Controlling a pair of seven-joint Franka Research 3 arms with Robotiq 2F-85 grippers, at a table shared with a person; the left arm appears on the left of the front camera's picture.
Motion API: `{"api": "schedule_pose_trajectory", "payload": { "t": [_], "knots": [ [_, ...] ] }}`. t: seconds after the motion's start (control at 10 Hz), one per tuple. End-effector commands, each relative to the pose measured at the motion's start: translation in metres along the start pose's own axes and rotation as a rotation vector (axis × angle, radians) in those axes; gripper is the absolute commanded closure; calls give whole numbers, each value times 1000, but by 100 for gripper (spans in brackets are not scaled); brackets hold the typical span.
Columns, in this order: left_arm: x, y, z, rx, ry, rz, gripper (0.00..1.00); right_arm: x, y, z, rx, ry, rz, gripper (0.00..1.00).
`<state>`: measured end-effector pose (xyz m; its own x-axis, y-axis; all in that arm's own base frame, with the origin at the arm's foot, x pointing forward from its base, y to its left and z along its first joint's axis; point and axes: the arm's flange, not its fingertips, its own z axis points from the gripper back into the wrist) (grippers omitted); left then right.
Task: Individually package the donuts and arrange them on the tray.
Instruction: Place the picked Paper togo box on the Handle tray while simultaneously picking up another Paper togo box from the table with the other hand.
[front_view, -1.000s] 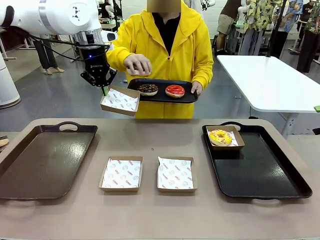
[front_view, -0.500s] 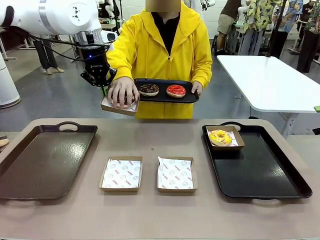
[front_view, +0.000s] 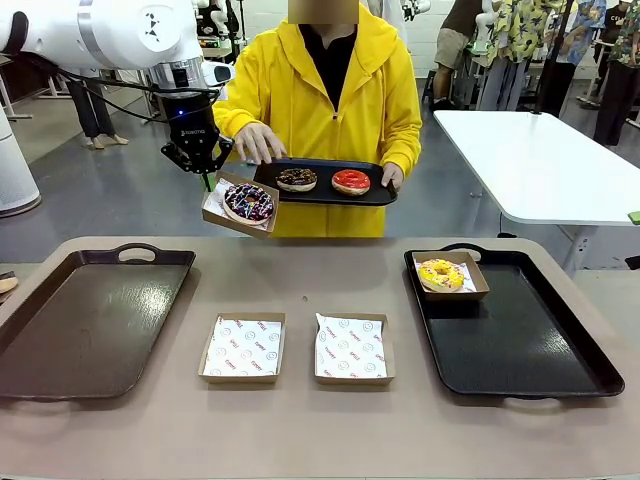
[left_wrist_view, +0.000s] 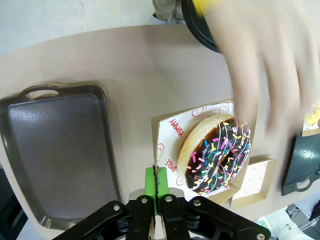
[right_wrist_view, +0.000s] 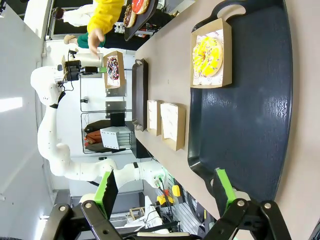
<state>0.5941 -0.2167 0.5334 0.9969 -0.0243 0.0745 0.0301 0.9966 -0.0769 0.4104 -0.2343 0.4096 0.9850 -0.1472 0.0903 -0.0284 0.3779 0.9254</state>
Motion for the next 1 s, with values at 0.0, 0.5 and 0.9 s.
{"api": "schedule_pose_trajectory", "payload": {
  "t": [0.0,0.5,0.9],
  "knots": [
    [-5,3,0,-8,0,-15,100,-1,1,2,9,5,4,0],
    [-5,3,0,-8,0,-15,100,-1,1,2,9,5,4,0],
    [-5,3,0,-8,0,-15,100,-1,1,2,9,5,4,0]
  ]
}}
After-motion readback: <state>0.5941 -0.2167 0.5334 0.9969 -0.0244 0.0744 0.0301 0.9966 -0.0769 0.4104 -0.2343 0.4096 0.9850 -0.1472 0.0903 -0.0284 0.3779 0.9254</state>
